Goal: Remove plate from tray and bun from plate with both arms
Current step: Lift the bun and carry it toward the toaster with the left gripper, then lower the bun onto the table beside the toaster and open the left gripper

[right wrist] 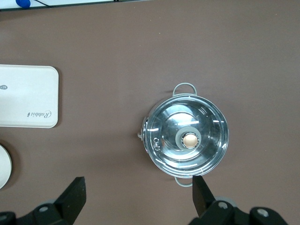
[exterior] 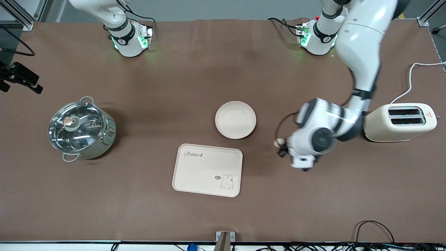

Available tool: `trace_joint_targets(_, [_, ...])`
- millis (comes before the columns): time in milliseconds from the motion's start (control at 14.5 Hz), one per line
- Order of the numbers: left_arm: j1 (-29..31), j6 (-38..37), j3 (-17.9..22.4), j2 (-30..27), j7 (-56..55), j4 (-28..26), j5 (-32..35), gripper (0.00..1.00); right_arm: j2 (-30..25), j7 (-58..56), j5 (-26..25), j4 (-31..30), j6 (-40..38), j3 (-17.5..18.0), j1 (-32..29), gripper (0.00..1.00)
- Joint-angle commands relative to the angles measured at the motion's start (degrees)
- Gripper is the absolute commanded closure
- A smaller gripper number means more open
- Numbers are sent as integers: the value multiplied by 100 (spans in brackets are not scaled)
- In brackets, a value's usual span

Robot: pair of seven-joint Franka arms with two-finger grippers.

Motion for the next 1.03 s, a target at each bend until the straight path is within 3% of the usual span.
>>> trace_joint_targets(0, [475,16,-32,275,1156,94,3,100,32,91,-98,131,-62,28,32,0])
trace_joint_targets(275, [713,52,21,566,1826,270,318,99,32,91,-89,175,-54,37,32,0])
trace_joint_targets(412, [713,122,21,654,1888,270,661,92,41,47,-98,175,-45,37,-29,0])
trace_joint_targets(481, [713,122,13,654,1897,270,845,74,41,47,-98,175,-45,28,-47,0])
trace_joint_targets(619, [704,122,13,637,1897,270,996,0,41,38,-98,175,-71,28,-47,0])
trace_joint_targets(962, [730,26,-49,208,1862,288,996,0,41,38,-89,175,-71,28,-38,0])
